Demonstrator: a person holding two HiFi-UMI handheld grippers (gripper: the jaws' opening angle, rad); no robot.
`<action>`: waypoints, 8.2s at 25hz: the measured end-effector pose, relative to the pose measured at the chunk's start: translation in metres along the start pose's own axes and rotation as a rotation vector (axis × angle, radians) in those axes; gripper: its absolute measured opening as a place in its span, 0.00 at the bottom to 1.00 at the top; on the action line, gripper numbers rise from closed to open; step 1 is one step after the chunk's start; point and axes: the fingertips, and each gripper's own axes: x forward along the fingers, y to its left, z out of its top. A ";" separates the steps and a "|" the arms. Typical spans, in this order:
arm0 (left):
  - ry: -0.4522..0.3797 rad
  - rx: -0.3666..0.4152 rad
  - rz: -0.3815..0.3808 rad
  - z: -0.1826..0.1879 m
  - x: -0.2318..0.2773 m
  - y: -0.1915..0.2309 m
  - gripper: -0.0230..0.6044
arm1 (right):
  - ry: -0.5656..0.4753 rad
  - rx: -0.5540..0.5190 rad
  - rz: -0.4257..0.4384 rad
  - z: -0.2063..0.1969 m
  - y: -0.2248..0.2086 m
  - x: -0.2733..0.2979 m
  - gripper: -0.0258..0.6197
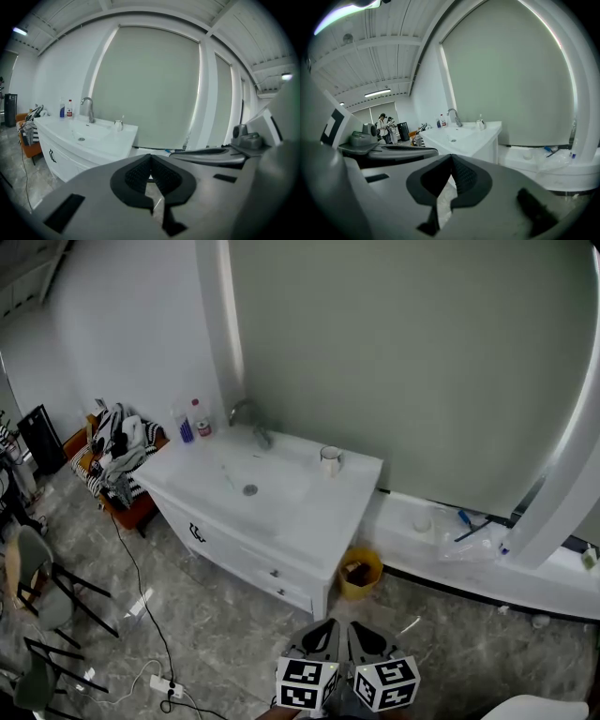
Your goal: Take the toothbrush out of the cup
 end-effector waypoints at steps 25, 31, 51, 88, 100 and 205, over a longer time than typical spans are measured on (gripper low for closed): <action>0.030 0.027 0.081 0.060 0.133 0.024 0.05 | -0.009 0.030 0.105 0.061 -0.098 0.100 0.06; 0.051 0.036 0.088 0.068 0.165 0.019 0.05 | -0.002 0.048 0.121 0.067 -0.129 0.116 0.06; 0.052 0.034 0.176 0.088 0.193 0.030 0.05 | 0.012 0.057 0.212 0.084 -0.149 0.143 0.06; -0.012 -0.019 -0.013 0.146 0.260 0.153 0.05 | 0.019 -0.015 0.028 0.153 -0.138 0.272 0.06; -0.049 -0.055 0.044 0.152 0.286 0.170 0.05 | 0.047 -0.057 0.085 0.159 -0.155 0.297 0.06; -0.096 -0.002 0.518 0.210 0.451 0.262 0.09 | 0.069 -0.129 0.373 0.211 -0.279 0.433 0.06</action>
